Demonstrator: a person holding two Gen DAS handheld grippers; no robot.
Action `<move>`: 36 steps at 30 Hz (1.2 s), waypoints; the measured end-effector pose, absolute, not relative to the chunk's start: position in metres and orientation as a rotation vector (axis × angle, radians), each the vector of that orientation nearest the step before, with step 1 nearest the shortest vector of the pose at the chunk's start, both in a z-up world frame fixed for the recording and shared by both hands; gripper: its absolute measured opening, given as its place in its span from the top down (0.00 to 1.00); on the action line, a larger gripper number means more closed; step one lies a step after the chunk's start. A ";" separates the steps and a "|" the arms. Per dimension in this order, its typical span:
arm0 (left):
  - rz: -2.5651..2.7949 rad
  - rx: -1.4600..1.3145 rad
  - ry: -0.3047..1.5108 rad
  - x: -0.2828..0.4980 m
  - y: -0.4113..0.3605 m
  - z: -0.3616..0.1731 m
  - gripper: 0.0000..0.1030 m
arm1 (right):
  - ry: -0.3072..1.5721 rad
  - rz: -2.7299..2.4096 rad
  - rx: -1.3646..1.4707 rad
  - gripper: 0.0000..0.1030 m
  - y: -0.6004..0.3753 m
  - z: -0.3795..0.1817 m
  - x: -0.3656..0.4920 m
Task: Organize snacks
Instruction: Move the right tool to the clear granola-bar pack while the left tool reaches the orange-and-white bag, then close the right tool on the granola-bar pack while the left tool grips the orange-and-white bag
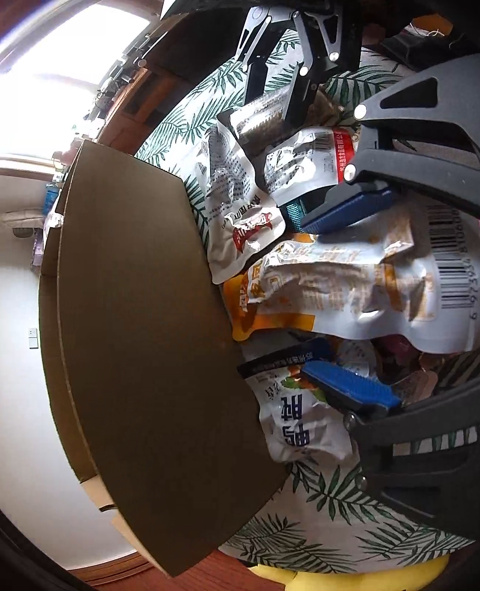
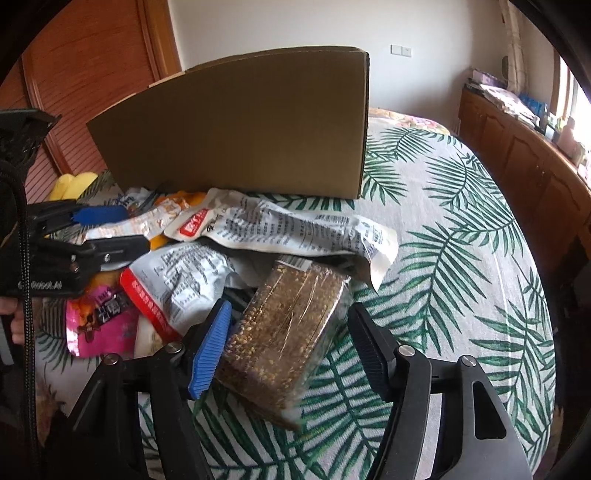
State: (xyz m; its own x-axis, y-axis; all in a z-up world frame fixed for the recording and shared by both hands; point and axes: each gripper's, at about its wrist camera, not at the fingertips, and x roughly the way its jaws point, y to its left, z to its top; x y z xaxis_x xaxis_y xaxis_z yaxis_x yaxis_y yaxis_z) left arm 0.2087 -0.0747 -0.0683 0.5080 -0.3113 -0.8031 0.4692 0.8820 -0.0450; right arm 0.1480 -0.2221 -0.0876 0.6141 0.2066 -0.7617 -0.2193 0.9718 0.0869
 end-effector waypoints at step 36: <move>-0.524 0.040 0.829 0.185 -0.038 -0.051 0.57 | 0.897 0.243 -0.095 0.56 -0.229 -0.091 0.147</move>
